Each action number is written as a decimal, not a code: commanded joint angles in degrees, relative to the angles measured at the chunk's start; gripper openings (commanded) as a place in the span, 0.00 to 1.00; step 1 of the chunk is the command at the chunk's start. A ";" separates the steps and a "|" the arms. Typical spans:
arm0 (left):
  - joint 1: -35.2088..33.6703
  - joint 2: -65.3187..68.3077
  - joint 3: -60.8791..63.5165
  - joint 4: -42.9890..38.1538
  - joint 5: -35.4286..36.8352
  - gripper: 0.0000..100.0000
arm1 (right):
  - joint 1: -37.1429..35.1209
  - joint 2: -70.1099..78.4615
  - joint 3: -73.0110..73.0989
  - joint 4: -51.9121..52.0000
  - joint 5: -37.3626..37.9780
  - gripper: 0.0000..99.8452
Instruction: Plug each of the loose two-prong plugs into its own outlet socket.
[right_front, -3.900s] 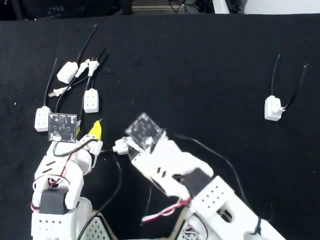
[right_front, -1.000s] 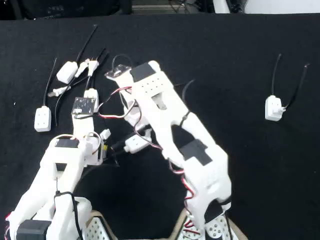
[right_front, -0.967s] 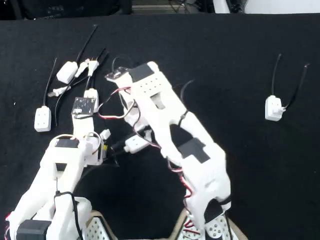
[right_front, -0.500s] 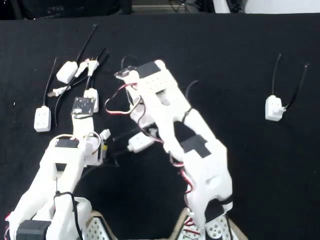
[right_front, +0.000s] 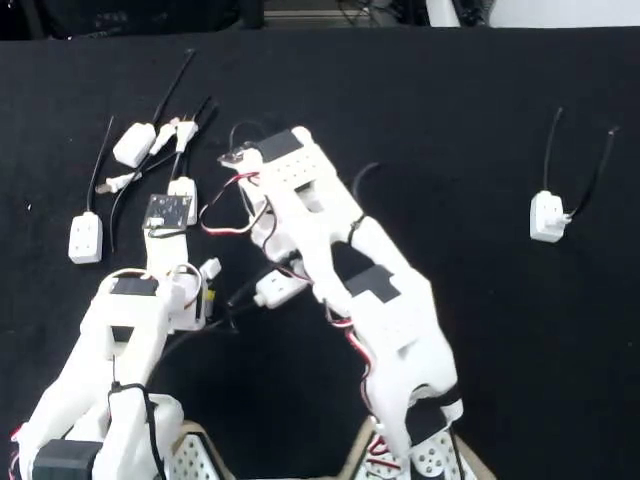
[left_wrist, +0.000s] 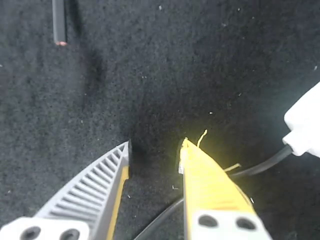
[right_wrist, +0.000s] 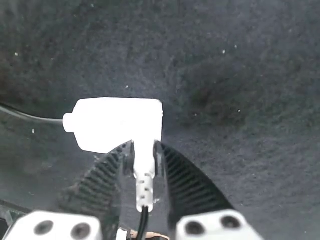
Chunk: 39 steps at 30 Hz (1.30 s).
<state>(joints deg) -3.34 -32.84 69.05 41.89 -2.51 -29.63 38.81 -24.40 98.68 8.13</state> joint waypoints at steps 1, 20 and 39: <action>-0.92 -0.97 -0.22 -0.53 -0.35 0.17 | -1.67 -2.77 1.98 -2.73 -1.05 0.01; -2.07 -0.97 -0.31 -0.53 -0.35 0.17 | -5.27 -39.16 35.65 -29.54 5.10 0.29; -8.13 -0.97 -0.92 -0.53 -0.26 0.17 | -10.73 -52.44 47.60 -19.78 38.15 0.22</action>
<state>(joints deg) -10.29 -32.84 69.05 41.89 -2.51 -37.01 -5.58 12.62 84.35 38.02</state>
